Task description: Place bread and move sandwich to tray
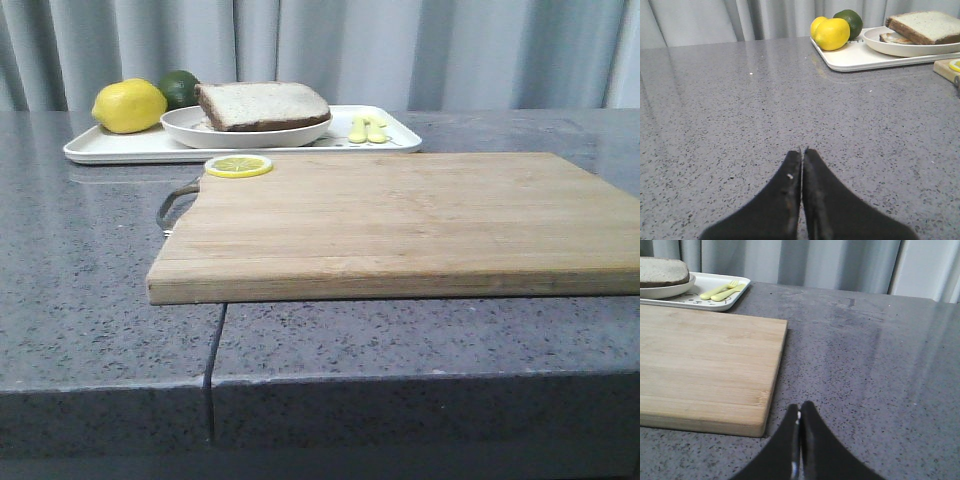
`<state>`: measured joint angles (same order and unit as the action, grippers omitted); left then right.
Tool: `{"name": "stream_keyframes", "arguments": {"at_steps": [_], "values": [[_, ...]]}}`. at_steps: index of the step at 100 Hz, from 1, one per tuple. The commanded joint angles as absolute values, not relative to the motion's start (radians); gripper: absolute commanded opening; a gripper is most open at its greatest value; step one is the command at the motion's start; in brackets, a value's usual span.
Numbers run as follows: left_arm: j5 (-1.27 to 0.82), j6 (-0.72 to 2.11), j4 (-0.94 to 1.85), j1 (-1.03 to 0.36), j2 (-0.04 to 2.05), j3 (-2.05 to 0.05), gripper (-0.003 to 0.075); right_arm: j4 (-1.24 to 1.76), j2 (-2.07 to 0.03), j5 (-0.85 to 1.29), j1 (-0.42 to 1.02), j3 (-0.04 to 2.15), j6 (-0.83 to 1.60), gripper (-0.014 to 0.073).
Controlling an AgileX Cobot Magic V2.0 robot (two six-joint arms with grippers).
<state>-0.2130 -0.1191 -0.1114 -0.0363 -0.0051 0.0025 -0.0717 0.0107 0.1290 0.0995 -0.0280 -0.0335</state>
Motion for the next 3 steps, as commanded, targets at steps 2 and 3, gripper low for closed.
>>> {"name": "stream_keyframes", "arguments": {"at_steps": [2,3], "values": [[-0.126,-0.126,-0.105,-0.038,-0.039,0.017,-0.0019,-0.080,0.031,0.049,0.094,-0.027,-0.033,-0.0067],[-0.126,-0.126,-0.105,-0.038,-0.039,0.017,-0.0019,-0.080,0.031,0.049,0.094,-0.027,-0.033,-0.0067]]}}
